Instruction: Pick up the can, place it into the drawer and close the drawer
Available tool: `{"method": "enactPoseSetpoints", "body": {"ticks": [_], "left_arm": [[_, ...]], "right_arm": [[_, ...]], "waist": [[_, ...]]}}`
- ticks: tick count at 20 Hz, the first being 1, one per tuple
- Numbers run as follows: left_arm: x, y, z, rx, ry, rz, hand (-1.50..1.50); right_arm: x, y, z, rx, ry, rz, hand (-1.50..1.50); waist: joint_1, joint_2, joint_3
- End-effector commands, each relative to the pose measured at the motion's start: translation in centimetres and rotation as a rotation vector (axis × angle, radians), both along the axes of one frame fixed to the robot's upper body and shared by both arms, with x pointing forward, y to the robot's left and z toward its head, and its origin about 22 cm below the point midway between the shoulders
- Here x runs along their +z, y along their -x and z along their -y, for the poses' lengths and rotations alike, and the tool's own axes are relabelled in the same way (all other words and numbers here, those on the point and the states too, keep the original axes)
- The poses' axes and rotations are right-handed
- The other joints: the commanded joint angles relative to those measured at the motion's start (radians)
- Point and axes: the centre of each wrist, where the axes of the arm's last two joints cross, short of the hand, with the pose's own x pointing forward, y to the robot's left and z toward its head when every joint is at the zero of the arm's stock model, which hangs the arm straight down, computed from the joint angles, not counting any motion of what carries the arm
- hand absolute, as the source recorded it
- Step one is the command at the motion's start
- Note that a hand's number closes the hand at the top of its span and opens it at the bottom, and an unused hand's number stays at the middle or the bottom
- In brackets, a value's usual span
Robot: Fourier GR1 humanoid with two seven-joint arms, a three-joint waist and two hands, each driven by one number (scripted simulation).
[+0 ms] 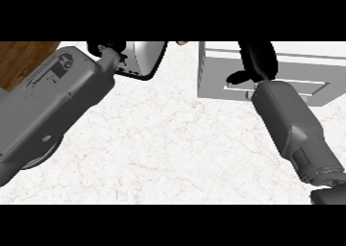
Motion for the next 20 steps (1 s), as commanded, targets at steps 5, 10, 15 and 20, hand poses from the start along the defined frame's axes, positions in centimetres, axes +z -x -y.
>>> {"method": "enactPoseSetpoints", "body": {"ticks": [5, 10, 15, 20], "left_arm": [[0.4, 0.7, -0.5, -0.004, -0.007, 0.004, -1.5], [0.7, 1.6, -0.7, -0.032, -0.001, 0.001, -1.5], [0.8, 2.0, -0.2, -0.042, 0.001, 0.004, -1.5], [0.4, 1.9, -1.4, -0.032, -0.013, 0.008, -1.5]], "right_arm": [[3.6, -1.7, 0.7, -0.047, 0.0, 0.052, -1.5], [6.3, -2.6, 1.1, -0.074, 0.006, 0.053, -1.5], [6.5, -2.7, -0.1, 0.065, -0.1, -0.04, -1.5], [5.4, -2.5, -2.6, 0.127, -0.48, -0.115, -1.5]], "waist": [[0.022, 0.014, 0.004], [0.041, 0.012, 0.003], [0.039, 0.019, 0.005], [0.034, 0.016, 0.008]]}}
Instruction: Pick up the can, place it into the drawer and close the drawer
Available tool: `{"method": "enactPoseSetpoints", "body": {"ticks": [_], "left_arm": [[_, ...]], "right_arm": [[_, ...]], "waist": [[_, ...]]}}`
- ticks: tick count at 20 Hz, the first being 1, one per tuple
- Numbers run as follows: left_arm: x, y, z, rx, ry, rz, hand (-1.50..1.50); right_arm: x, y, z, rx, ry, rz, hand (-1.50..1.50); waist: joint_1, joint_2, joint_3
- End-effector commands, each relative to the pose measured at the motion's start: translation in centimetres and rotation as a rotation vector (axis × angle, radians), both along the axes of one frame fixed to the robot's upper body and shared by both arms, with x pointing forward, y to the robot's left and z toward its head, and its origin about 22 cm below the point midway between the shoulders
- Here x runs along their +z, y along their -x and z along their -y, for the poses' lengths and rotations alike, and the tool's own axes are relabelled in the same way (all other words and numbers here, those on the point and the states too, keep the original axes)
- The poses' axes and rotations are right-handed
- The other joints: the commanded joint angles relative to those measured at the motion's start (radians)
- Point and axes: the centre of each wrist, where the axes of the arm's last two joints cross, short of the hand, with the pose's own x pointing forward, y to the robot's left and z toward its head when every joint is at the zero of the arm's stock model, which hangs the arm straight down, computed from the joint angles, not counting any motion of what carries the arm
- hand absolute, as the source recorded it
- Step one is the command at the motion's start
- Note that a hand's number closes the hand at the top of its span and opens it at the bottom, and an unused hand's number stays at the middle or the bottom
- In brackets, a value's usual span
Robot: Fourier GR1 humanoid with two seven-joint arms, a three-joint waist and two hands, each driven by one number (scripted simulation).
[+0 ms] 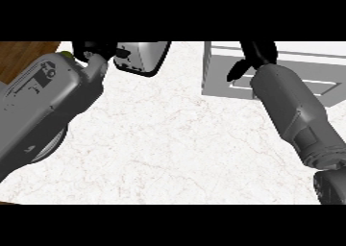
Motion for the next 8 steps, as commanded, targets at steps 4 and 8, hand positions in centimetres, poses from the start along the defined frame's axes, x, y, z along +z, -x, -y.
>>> {"method": "enactPoseSetpoints", "body": {"ticks": [4, 8], "left_arm": [[0.0, -0.2, -1.5, 0.022, 0.005, -0.015, -1.5], [-0.7, 0.9, -0.5, -0.011, 0.01, -0.016, -1.5]], "right_arm": [[2.3, -0.7, -1.5, 0.054, -0.464, 0.01, -1.5], [3.4, -1.0, 0.0, 0.07, -0.504, 0.003, -1.5]], "waist": [[-0.014, -0.017, -0.004], [-0.004, -0.017, -0.007]]}}
